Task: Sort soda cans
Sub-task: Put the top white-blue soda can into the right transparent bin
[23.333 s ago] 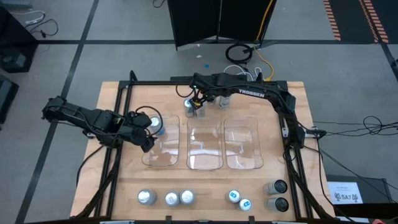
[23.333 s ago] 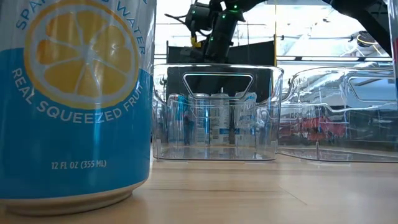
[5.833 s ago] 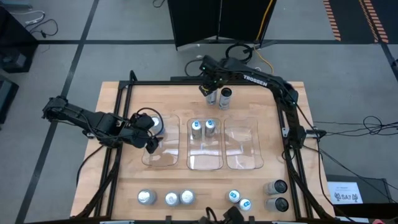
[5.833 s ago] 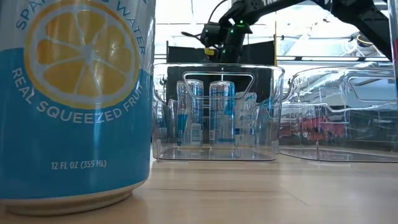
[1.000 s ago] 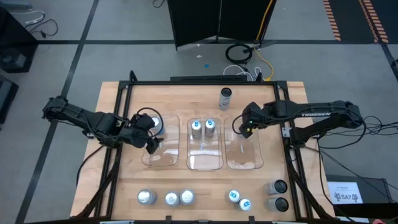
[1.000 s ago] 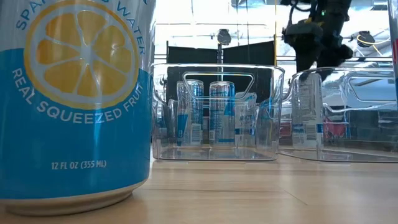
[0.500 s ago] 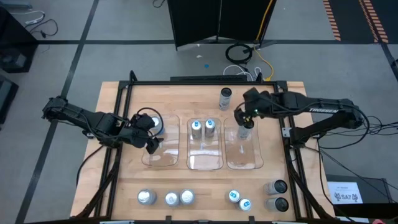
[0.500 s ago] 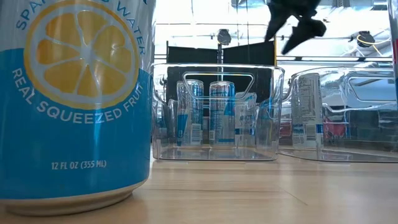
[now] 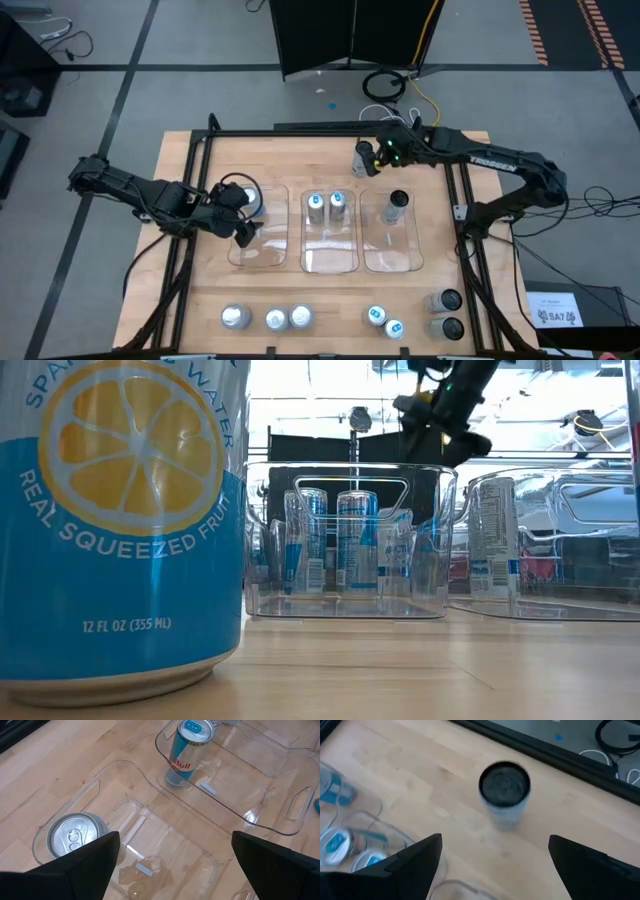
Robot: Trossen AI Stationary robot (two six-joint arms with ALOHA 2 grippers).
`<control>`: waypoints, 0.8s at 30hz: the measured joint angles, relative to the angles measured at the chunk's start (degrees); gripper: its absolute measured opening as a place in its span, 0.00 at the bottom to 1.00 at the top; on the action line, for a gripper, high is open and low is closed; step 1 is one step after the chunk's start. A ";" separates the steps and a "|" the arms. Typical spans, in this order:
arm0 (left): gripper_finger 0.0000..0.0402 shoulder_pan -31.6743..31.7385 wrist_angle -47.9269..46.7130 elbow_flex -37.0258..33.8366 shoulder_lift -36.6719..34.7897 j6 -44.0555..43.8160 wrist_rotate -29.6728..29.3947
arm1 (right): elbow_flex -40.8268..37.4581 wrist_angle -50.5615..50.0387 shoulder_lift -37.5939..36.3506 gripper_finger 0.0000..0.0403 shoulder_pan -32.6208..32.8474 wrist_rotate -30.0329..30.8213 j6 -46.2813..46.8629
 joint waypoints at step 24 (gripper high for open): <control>0.98 0.01 -0.02 0.00 0.00 0.28 -0.02 | 0.00 10.10 9.77 0.89 -8.37 -5.76 -10.87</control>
